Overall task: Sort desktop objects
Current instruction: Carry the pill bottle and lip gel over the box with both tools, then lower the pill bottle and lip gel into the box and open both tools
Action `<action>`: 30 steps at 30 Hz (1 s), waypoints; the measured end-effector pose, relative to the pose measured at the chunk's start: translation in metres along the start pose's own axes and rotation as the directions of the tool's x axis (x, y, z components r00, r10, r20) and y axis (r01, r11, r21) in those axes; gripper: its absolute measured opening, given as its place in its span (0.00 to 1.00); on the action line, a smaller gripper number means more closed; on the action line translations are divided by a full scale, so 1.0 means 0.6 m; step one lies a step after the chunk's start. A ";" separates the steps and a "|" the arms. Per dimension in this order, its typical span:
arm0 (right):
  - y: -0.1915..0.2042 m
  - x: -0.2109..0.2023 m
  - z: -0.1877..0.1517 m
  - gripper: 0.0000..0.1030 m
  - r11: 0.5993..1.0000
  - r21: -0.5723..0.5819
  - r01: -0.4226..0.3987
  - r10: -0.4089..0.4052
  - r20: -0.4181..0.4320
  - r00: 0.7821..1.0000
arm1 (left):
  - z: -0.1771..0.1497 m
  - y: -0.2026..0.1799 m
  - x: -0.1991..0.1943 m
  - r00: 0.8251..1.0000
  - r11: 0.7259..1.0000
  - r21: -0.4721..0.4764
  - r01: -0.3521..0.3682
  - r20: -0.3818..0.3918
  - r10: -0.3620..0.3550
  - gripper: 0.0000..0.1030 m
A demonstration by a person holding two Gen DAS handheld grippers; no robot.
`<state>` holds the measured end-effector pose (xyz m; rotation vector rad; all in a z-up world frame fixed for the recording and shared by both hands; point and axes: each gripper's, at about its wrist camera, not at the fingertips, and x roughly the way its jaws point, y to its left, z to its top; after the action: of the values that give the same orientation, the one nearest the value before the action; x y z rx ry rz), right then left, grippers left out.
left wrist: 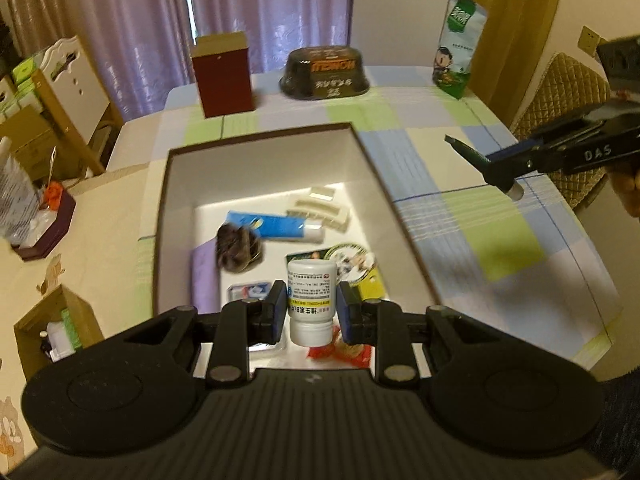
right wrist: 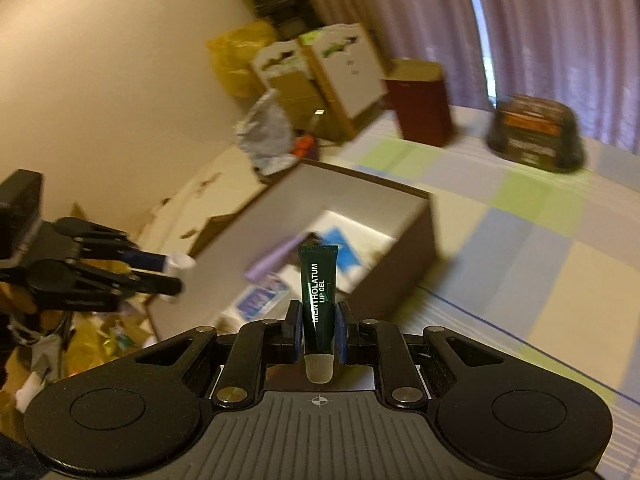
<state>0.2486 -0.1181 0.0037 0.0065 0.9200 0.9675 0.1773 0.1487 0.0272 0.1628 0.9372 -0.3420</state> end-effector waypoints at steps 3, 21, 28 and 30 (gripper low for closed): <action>0.039 0.032 0.016 0.15 0.998 -0.041 -0.047 0.046 -0.022 0.999 | -0.015 0.022 0.000 1.000 1.000 -0.006 0.015 -0.017 -0.016 0.21; 0.172 0.293 -0.022 0.15 0.872 -0.459 -0.173 -0.095 -0.504 0.859 | -0.057 0.075 0.035 0.988 0.992 0.057 0.113 -0.110 -0.106 0.21; 0.172 0.320 -0.059 0.15 0.820 -0.518 -0.241 -0.146 -0.598 0.788 | -0.059 0.084 0.052 0.981 0.985 0.078 0.151 -0.131 -0.140 0.21; 0.174 0.327 -0.066 0.15 0.804 -0.536 -0.256 -0.162 -0.613 0.774 | -0.059 0.085 0.058 0.979 0.984 0.082 0.161 -0.136 -0.149 0.21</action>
<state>0.1942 0.0681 -0.1120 -0.9048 1.1927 1.3136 0.1876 0.1990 -0.0221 0.1991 1.0661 -0.5243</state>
